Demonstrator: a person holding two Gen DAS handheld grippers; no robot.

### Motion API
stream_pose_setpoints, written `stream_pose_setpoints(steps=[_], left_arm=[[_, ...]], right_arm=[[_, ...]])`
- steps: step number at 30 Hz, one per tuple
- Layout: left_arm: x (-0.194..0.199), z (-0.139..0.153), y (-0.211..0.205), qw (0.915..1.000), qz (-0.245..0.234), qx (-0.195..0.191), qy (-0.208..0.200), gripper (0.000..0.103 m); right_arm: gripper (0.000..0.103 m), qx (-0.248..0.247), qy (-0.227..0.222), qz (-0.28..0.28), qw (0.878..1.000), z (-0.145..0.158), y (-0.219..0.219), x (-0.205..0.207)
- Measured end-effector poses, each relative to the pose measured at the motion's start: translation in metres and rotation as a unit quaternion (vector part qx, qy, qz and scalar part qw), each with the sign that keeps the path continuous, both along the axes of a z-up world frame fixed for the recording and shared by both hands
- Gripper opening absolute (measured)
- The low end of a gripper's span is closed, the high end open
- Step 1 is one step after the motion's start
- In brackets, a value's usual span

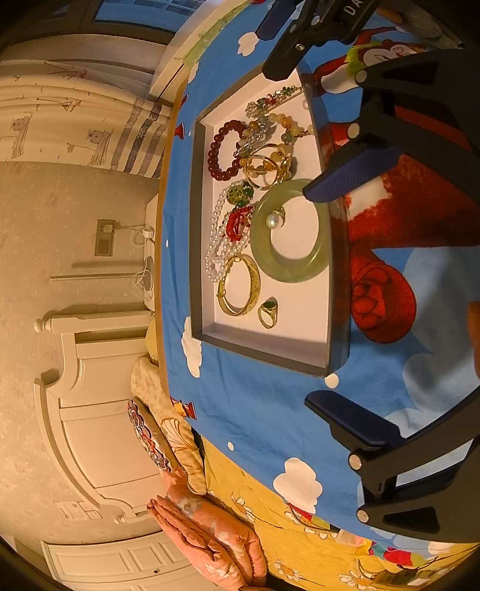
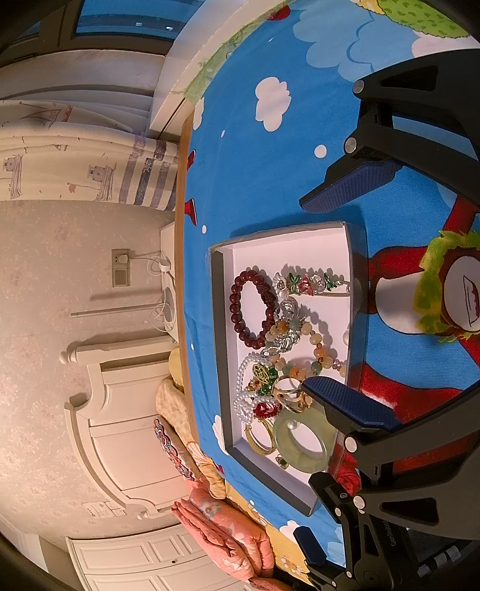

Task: Organize jewelry

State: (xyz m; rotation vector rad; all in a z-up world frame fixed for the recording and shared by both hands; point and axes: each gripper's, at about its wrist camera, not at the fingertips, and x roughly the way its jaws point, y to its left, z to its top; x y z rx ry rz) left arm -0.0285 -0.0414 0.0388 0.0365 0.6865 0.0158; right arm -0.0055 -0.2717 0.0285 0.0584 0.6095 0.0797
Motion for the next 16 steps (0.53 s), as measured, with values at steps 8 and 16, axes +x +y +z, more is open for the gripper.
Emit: stream_pose_setpoints(steps=[8, 16], left_arm=[[-0.013, -0.002, -0.013, 0.9991, -0.025, 0.036, -0.003, 0.101], [-0.017, -0.028, -0.012, 0.9906, -0.048, 0.046, 0.119, 0.101]], right_arm=[[0.087, 0.011, 0.019, 0.015, 1.000, -0.004, 0.000, -0.002], [0.087, -0.027, 0.140, 0.065, 0.988, -0.031, 0.026, -0.016]])
